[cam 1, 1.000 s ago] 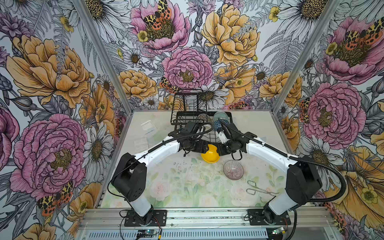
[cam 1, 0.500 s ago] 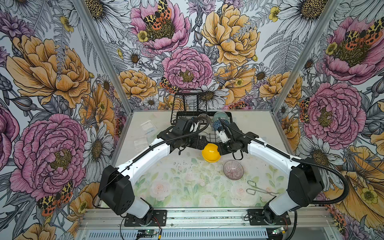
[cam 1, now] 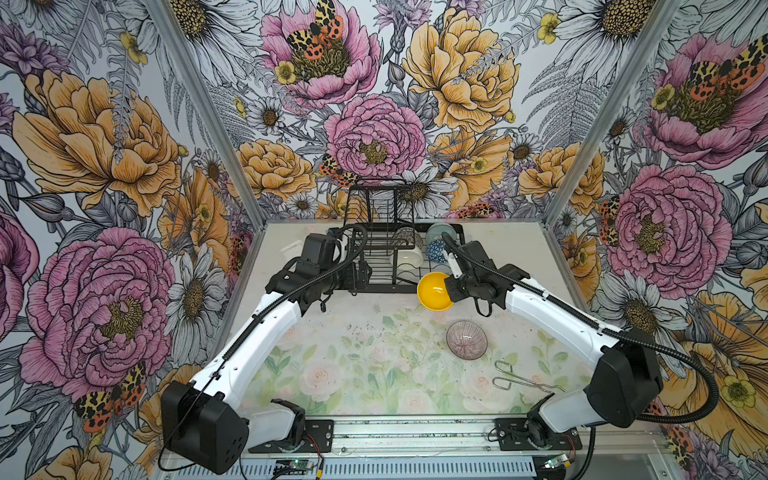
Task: Load the bowls into the dish rack
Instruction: 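Open the left gripper and withdraw it while the right gripper holds the yellow bowl, then carry the yellow bowl with the right gripper into the rack beside the white bowl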
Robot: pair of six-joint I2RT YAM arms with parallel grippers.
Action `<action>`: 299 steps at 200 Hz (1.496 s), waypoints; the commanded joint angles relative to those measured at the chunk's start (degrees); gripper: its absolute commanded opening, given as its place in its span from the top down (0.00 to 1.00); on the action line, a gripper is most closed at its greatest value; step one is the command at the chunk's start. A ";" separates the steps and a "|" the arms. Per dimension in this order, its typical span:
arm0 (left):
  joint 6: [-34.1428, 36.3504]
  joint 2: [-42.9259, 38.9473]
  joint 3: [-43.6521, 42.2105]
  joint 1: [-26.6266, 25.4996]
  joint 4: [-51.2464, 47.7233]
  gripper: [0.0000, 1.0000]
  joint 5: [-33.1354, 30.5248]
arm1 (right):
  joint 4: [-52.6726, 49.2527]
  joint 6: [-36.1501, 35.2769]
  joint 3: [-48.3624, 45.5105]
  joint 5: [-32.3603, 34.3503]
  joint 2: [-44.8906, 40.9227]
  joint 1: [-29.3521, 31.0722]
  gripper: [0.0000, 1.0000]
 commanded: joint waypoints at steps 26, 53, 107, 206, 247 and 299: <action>-2.41 -0.29 -3.21 9.25 -0.57 0.01 0.27 | 28.88 -12.15 -7.04 9.87 -4.76 0.39 1.00; -2.28 2.34 -3.59 10.18 -0.08 0.01 -0.22 | 44.08 -19.47 -12.20 10.91 -3.70 1.47 1.00; -3.31 5.58 -5.44 12.00 3.65 0.01 2.43 | 64.13 -31.86 -17.19 15.58 2.03 5.60 1.00; -3.89 5.65 -7.13 11.92 5.23 0.01 3.51 | 96.94 -53.20 -20.26 26.63 17.23 11.48 1.00; -4.08 5.22 -7.90 11.97 5.69 0.01 3.69 | 100.85 -57.52 -19.82 26.88 20.78 11.75 1.00; -4.23 4.95 -8.87 11.99 6.32 0.01 3.91 | 99.82 -58.91 -20.67 23.57 21.88 11.67 1.00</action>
